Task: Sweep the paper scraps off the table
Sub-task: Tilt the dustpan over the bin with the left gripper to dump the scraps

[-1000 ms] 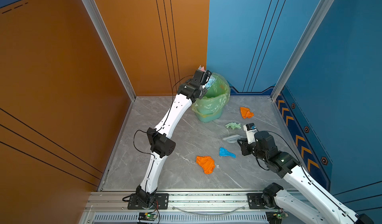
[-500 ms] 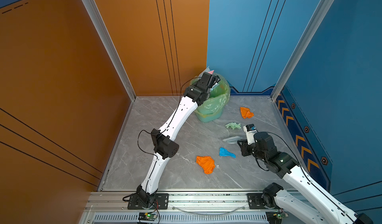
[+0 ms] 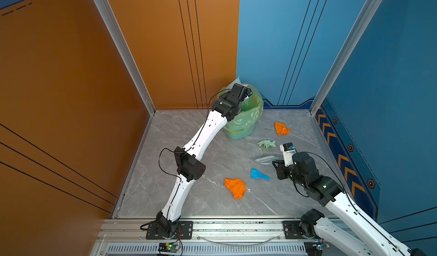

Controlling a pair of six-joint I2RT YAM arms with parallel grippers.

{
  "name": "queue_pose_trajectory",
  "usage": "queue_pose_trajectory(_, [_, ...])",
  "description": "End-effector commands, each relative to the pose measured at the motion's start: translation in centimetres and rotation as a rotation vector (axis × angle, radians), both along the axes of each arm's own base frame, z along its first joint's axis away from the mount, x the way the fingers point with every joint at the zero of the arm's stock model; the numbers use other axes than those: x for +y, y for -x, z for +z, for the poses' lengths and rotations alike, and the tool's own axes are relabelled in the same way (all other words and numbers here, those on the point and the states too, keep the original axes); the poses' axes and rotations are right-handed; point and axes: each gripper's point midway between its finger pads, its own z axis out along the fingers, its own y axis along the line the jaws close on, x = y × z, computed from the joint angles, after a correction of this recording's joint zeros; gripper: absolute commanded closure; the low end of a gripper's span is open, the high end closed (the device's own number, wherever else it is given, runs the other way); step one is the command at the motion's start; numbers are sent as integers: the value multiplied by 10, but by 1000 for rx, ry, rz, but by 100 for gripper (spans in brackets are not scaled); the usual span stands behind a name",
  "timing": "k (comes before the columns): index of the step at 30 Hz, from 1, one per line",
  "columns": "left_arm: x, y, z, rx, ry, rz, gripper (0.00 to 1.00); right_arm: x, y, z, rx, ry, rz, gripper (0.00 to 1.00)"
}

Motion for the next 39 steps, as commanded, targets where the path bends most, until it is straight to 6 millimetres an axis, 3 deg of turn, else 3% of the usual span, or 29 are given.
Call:
queue_pose_trajectory(1, [1, -2, 7, -35, -55, 19, 100, -2, -1, -3, 5, -10, -20, 100])
queue_pose_trajectory(17, [3, -4, 5, -41, -221, 5, 100, -3, 1, -3, 0, -19, -27, 100])
queue_pose_trajectory(39, [3, -6, 30, -114, -378, -2, 100, -5, 1, -7, -9, -17, -28, 100])
